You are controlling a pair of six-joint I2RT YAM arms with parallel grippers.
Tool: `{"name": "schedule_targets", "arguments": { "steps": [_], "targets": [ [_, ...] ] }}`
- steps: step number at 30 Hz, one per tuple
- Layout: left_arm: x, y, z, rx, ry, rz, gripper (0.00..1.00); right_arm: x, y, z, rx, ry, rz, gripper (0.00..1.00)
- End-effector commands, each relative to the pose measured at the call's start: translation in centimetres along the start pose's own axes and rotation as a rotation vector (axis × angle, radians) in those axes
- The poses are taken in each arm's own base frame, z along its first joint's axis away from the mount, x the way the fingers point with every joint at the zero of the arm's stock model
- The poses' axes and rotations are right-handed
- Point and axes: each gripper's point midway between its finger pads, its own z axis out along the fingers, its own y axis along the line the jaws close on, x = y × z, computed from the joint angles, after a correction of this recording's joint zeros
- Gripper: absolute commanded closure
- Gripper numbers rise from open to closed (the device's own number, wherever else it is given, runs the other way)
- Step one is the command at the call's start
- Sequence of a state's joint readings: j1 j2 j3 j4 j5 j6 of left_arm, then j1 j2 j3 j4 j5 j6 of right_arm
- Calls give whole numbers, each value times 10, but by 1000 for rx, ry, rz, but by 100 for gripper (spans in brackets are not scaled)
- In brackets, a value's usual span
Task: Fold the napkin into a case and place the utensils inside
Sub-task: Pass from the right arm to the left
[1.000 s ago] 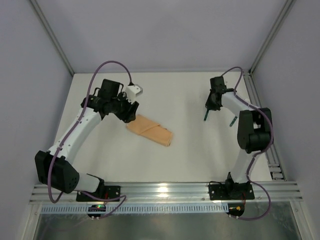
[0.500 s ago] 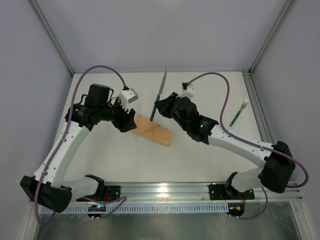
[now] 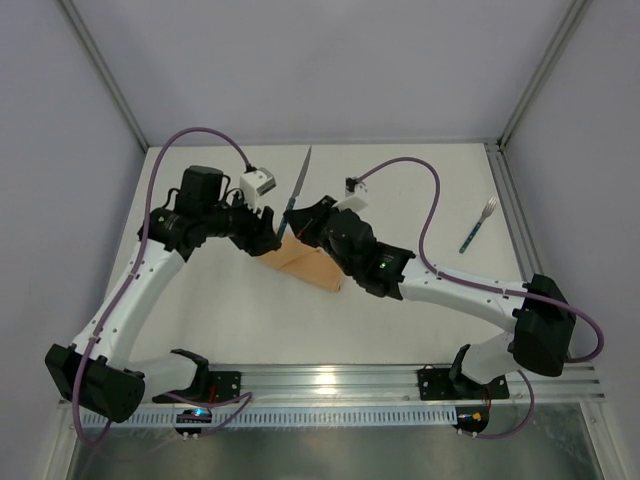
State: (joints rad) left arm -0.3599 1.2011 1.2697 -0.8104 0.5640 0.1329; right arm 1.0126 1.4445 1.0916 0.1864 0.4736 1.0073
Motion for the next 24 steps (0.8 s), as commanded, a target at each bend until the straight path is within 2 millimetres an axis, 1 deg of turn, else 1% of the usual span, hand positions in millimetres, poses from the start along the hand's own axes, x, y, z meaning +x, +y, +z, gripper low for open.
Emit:
{"name": "schedule_targets", "arguments": {
  "steps": [1,2,4,7,10,11,13,14,15,16,17,18,19,20,21,22,23,24],
  "targets": [
    [-13,6,3,-30,-44,-4,47,-31,41,0,-92,-102,103,96],
    [-15,6,3,-31,-53,-2,54,-28,42,2,-99,-93,101,96],
    [-15,7,5,-27,-52,-5,57,-21,42,3,-105,-71,116,96],
    [-11,9,9,-27,-32,-14,60,-17,45,4,-117,-61,130,96],
    [-8,14,11,-47,-25,-19,78,-13,45,6,-121,-48,118,96],
    [-9,15,10,-54,-30,-16,88,-11,43,6,-118,-44,115,96],
    [-11,19,7,-90,-42,-6,99,-9,42,5,-125,-39,103,96],
    [-10,20,6,-100,-42,-4,100,-9,43,5,-147,-38,38,96],
    [-10,21,4,-106,-41,11,100,-6,52,2,-206,-24,-5,96],
    [-5,21,2,-112,-22,11,100,-5,54,0,-227,-16,-69,93],
    [-2,23,1,-126,-11,15,100,-6,51,-2,-242,-24,-223,85],
    [1,23,-1,-125,2,23,100,0,44,-7,-257,0,-310,65],
    [8,21,-5,-122,26,16,100,-9,49,-20,-294,-16,-380,58],
    [12,20,-6,-117,42,18,100,-5,33,-26,-304,-11,-551,49],
    [18,19,-7,-108,61,33,100,-1,34,-37,-362,12,-634,45],
    [24,17,-6,-96,82,33,100,-11,41,-55,-416,-8,-708,43],
    [33,15,-6,-81,117,24,100,-1,26,-61,-429,39,-809,40],
    [37,11,-5,-53,133,27,100,5,25,-71,-519,54,-1022,38]
  ]
}}
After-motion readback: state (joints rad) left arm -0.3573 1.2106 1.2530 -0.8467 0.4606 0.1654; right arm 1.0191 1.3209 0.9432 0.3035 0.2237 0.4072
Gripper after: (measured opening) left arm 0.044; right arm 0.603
